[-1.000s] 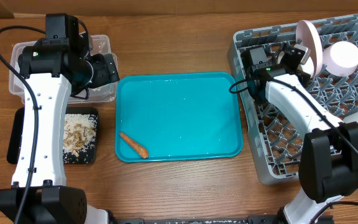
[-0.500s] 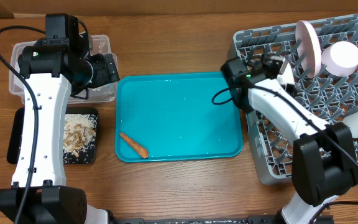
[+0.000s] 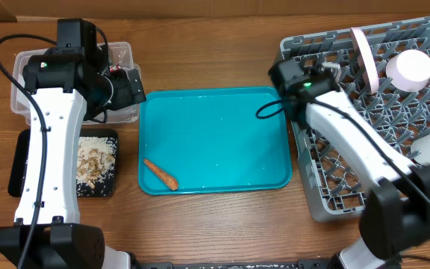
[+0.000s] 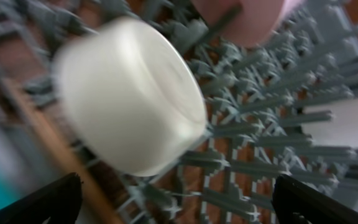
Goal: Sort waste into correct bins and load items into the dishwasher
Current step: 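Lift the white bowl right and place it upside down in the rack, then reach the left gripper to the carrot on the teal tray and grasp it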
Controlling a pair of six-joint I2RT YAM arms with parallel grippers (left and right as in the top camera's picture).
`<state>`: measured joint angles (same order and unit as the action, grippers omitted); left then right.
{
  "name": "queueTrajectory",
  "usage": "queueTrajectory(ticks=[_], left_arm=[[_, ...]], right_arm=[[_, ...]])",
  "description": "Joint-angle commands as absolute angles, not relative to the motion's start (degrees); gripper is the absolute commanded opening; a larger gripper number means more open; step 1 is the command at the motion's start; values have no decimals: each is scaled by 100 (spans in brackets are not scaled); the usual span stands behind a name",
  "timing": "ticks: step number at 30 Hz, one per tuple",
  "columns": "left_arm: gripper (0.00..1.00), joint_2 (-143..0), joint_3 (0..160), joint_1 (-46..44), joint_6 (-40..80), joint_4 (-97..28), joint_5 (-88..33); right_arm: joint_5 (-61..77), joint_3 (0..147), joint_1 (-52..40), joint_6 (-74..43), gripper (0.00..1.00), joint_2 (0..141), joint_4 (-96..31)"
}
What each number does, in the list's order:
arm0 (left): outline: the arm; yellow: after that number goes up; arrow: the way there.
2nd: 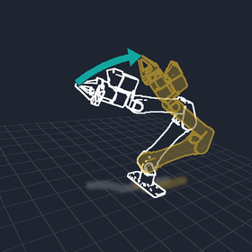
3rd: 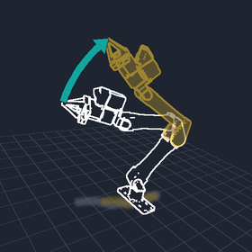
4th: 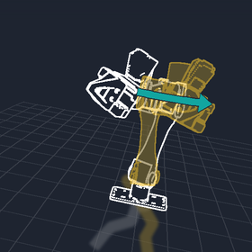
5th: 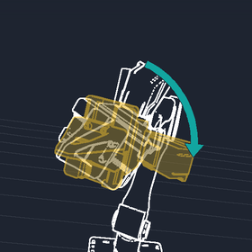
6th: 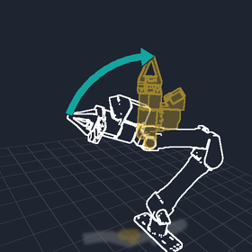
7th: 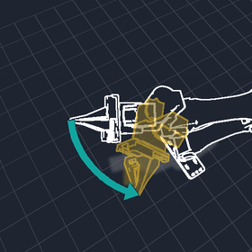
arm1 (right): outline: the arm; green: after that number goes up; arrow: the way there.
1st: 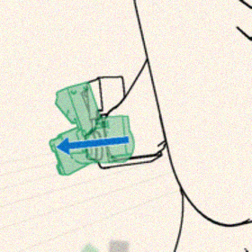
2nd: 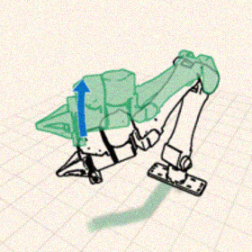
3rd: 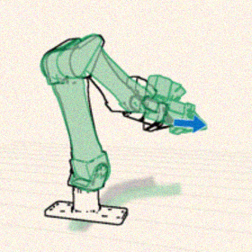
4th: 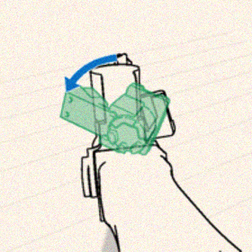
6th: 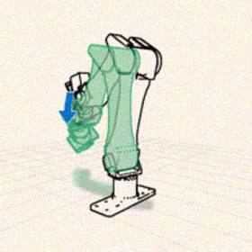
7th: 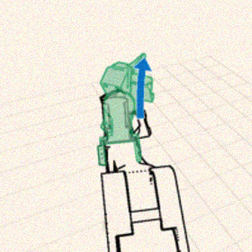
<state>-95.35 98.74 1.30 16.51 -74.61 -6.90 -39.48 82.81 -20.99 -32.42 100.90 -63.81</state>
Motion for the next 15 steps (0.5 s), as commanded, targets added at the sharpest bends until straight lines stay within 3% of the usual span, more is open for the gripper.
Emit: queueTrajectory(ticks=[1, 6, 15], left_arm=[[100, -9439, 9950, -12, 1634, -7673, -753], [100, -9439, 9904, -106, 2102, -8298, -1135], [99, -9439, 8562, -604, 2762, -8278, -1599]], right_arm=[[-2582, 8796, -1872, -2235, 100, 9424, -6309], [-574, 9089, -1527, -655, 100, 9142, -6436], [108, 9087, -1098, -572, 100, 9087, -6796]])
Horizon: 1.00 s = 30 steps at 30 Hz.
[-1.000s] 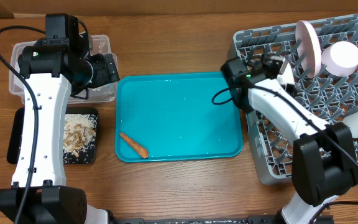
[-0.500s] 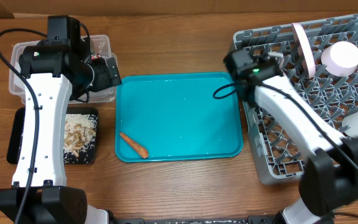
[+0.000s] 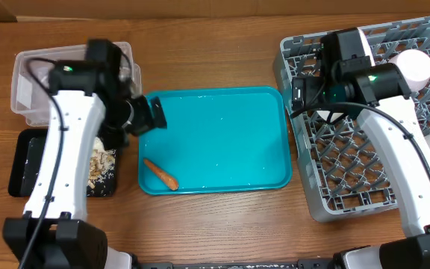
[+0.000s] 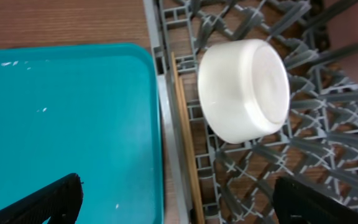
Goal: Sort waste into correct bins and load items into the dishwasher
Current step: 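Reach the left gripper to the carrot on the teal tray and grasp it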
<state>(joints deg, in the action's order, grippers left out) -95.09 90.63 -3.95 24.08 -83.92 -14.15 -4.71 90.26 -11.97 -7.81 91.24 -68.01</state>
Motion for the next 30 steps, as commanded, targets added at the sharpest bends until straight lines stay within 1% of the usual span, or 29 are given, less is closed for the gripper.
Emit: queueTrajectory(ticks=[1, 6, 10, 21, 24, 30], left_arm=[[100, -9439, 8342, -687, 2805, -8187, -1594], [100, -9439, 7303, -987, 3352, -7839, -1245], [100, -9439, 6713, -1017, 3500, -7428, -1210], [100, -9439, 5568, -1031, 3649, -5256, -1149], [94, -9439, 5393, -1031, 3844, -4965, -1098], [88, -9439, 5234, -1055, 4034, -4880, -897]], right_arm=[[217, 9087, -1068, -572, 100, 9087, -6801], [292, 9087, -945, -574, 100, 9087, -6810], [303, 9087, -930, -576, 100, 9087, -6810], [314, 9087, -926, -576, 100, 9087, -6834], [314, 9087, -926, -576, 100, 9087, -6840], [314, 9087, -926, -576, 100, 9087, -6869]])
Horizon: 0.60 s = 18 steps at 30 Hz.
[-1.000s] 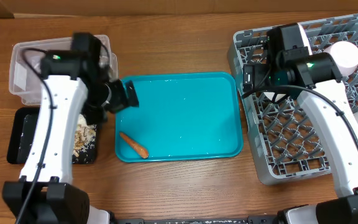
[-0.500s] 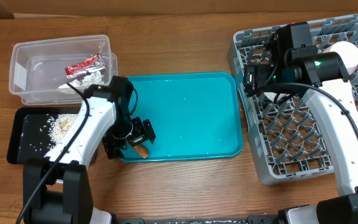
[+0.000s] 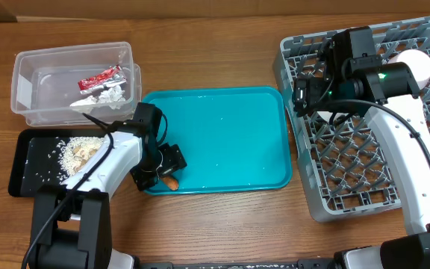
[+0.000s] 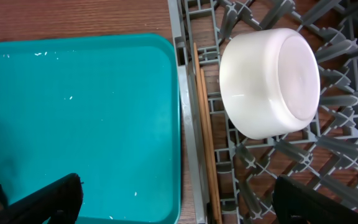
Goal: Sort waste into correct bins and load items into the dishwasher
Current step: 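Reach the left gripper to the carrot on the teal tray and grasp it, then carry the carrot left and drop it onto the black tray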
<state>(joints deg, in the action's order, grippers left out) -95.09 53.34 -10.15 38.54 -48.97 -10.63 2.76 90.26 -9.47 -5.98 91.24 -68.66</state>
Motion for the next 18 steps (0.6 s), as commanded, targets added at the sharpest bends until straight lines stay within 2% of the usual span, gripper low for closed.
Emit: queueTrajectory(ticks=[1, 6, 14, 17, 18], left_arm=[[87, -9439, 5210, -1061, 4036, -4875, -895], [73, -9439, 5094, -1063, 4141, -4751, -834], [64, -9439, 4838, -1063, 4209, -4410, -836], [47, -9439, 4812, -1063, 4204, -4386, -836], [45, -9439, 4812, -1063, 4204, -4383, -836]], right_arm=[[314, 9087, -926, -576, 100, 9087, -6871], [314, 9087, -926, -576, 100, 9087, -6871], [314, 9087, -926, -576, 100, 9087, -6875], [314, 9087, -926, -576, 100, 9087, -6875], [314, 9087, -926, -576, 100, 9087, -6875]])
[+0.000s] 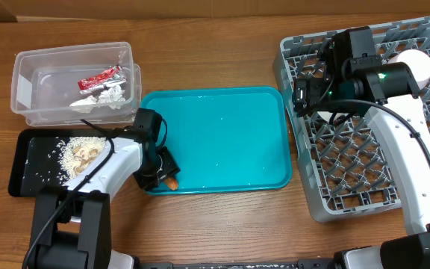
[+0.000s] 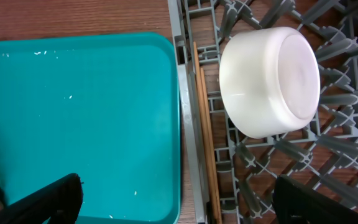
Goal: Sort waste into correct bins and load items into the dishwasher
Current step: 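Carry the carrot left and drop it onto the black tray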
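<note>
An orange carrot (image 1: 172,183) lies at the front left corner of the teal tray (image 1: 222,134). My left gripper (image 1: 163,172) is down on the carrot's left part and covers most of it; its jaws are hidden from above. My right gripper (image 2: 179,204) hovers open and empty over the left edge of the grey dishwasher rack (image 1: 349,175). A white bowl (image 2: 269,81) lies upside down in that rack, with wooden chopsticks (image 2: 202,130) along the rack's left wall.
A clear bin (image 1: 28,82) holding wrappers stands at the back left. In front of it sits a black bin (image 1: 28,168) with rice scraps. A pink cup (image 1: 415,63) and a white item rest at the rack's right side.
My left gripper has shifted slightly left and lower onto the carrot, so less of the carrot shows. The right arm and the bowl have not moved.
My left gripper was first over the clear bin while the right one was close over the white bowl in the rack. Then the left was at the tray's left edge and the right stood open, back from the bowl. Later the left reached the carrot, where it remains.
</note>
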Controlling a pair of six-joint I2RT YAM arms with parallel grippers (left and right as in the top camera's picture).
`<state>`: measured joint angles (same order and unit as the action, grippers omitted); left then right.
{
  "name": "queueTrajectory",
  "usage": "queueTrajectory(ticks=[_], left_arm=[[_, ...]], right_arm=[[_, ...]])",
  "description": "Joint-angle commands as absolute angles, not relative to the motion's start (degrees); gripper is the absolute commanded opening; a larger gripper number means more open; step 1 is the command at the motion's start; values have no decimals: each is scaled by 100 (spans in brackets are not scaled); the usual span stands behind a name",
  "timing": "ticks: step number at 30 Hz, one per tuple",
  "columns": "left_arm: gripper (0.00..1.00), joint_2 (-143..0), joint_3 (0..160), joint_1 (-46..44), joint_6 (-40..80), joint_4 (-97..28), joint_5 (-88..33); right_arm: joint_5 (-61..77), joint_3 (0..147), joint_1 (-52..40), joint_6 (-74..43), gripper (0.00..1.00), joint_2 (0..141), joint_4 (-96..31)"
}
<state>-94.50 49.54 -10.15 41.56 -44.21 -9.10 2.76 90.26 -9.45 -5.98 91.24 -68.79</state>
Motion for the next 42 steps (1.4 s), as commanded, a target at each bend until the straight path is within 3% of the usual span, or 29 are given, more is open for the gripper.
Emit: queueTrajectory(ticks=[1, 5, 8, 9, 22, 32, 42], left_arm=[[41, -9439, 4814, -1063, 4204, -4372, -840], [25, -9439, 4821, -1052, 4200, -4364, -862], [6, -9437, 4862, -1039, 4176, -4375, -860], [4, -9437, 4895, -1039, 4176, -4399, -858], [4, -9279, 6331, -460, 3765, -5741, -567], [4, -8927, 6692, 1492, 3765, -5867, -21], [4, -9258, 6628, 3116, 3767, -5172, 497]], right_arm=[[314, 9089, -926, -576, 100, 9087, -6875], [311, 9089, -926, -576, 100, 9087, -6875], [311, 9089, -926, -576, 100, 9087, -6877], [311, 9087, -926, -576, 100, 9087, -6879], [311, 9089, -926, -574, 100, 9087, -6895], [311, 9087, -923, -574, 100, 9087, -6893], [311, 9089, -923, -574, 100, 9087, -6963]])
